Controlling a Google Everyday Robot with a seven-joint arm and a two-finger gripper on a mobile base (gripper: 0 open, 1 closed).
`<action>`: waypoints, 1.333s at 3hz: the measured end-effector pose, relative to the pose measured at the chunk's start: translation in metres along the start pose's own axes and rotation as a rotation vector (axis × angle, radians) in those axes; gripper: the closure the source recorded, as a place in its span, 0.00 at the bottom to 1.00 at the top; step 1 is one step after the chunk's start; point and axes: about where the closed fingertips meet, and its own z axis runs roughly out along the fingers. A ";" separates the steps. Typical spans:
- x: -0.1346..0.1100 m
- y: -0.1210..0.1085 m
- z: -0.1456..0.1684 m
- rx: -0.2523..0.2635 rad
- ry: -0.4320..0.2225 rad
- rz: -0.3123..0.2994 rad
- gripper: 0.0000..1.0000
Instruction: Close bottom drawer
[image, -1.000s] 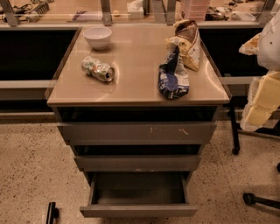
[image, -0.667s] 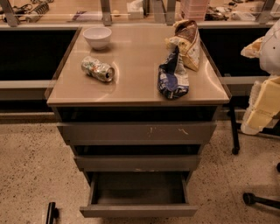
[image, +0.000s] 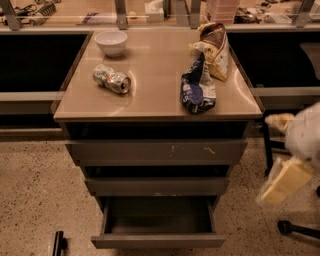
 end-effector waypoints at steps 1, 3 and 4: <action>0.057 0.015 0.083 -0.049 -0.059 0.130 0.00; 0.095 0.022 0.153 -0.057 -0.098 0.232 0.00; 0.115 0.052 0.190 -0.083 -0.152 0.291 0.00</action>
Offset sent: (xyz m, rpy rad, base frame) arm 0.0159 -0.0285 -0.2473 0.2398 0.1422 -0.2409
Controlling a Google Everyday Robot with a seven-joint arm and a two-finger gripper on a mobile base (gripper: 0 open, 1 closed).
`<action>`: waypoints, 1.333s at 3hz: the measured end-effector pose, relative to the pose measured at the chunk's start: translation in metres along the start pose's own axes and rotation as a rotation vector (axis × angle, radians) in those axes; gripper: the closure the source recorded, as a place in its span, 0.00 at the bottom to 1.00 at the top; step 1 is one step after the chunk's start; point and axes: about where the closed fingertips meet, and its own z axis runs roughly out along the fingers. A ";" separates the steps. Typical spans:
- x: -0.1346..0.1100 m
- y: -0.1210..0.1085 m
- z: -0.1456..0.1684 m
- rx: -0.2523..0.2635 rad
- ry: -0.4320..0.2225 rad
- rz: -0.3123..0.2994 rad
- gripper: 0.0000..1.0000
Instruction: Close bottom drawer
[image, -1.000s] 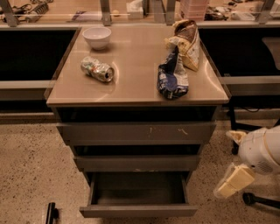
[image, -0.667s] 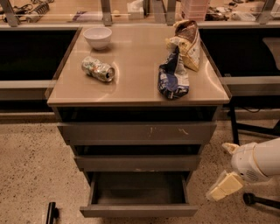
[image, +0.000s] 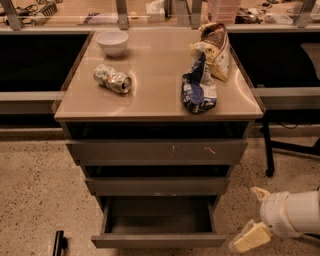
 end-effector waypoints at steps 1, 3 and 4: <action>0.045 0.013 0.074 -0.072 -0.077 0.096 0.00; 0.101 0.045 0.177 -0.220 -0.097 0.236 0.42; 0.101 0.045 0.177 -0.220 -0.097 0.236 0.65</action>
Offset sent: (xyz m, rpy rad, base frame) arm -0.0506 0.0780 -0.3210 0.3816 0.3747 -0.1136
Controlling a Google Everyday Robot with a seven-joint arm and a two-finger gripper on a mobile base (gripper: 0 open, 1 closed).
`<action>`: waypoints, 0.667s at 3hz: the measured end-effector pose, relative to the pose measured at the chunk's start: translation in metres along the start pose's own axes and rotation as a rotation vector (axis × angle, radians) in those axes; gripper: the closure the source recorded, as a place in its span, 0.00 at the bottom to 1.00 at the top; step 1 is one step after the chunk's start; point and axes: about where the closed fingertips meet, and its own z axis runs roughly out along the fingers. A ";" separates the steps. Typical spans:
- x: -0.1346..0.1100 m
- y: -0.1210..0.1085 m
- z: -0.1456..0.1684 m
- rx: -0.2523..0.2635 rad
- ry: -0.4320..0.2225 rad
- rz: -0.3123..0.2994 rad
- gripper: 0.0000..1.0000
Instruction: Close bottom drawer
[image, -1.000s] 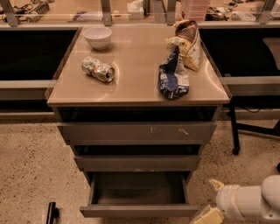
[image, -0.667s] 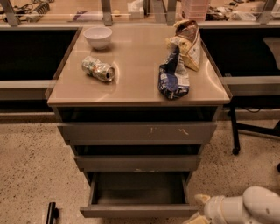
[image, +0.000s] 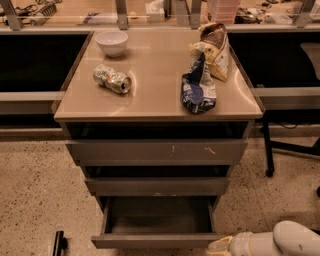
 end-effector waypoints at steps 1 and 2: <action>0.000 0.000 0.000 0.000 0.000 0.000 0.88; 0.000 0.000 0.000 0.000 0.000 0.000 1.00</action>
Offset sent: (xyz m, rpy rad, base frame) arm 0.0000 0.0000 0.0000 0.0000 0.0000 0.0000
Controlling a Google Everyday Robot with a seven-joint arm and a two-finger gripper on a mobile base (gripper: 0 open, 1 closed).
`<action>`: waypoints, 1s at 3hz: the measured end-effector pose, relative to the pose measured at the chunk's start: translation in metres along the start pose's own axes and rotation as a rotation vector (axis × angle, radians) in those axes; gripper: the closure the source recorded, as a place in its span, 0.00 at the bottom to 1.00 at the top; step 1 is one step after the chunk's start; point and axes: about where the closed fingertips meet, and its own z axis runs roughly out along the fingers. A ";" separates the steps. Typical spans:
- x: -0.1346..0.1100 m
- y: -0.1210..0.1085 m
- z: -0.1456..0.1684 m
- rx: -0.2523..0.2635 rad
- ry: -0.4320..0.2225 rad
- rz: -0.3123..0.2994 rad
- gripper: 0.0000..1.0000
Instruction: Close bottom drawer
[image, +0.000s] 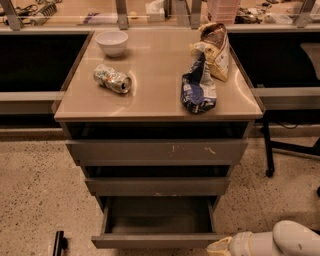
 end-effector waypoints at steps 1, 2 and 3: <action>0.000 0.000 0.000 0.000 0.000 0.000 1.00; 0.003 -0.012 0.018 -0.033 -0.033 0.005 1.00; 0.006 -0.041 0.064 -0.107 -0.073 0.009 1.00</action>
Offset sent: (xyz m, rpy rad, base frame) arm 0.0285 0.0110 -0.0538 0.1319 -0.0031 0.0034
